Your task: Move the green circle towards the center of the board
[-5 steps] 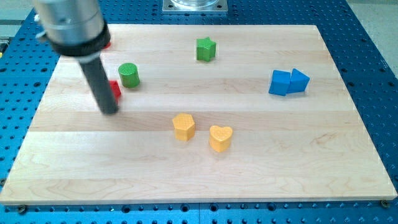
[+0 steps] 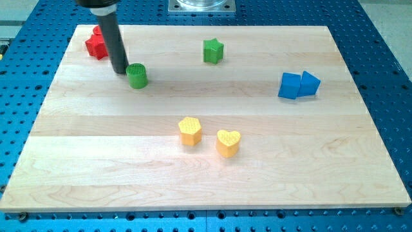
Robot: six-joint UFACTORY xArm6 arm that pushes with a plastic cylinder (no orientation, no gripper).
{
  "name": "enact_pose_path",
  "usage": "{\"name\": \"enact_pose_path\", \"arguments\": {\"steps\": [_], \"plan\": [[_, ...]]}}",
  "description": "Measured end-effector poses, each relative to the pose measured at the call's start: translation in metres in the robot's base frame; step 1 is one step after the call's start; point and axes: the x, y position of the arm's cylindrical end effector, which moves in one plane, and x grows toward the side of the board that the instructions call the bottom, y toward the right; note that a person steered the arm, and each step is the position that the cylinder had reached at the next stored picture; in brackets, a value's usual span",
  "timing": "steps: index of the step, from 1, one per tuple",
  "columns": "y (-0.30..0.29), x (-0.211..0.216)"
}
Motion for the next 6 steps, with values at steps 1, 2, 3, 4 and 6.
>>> {"name": "enact_pose_path", "arguments": {"steps": [1,2,3,4,6], "plan": [[0.000,0.000],[0.000,0.000],[0.039,0.026],[0.080,0.031],[0.093,0.056]]}}
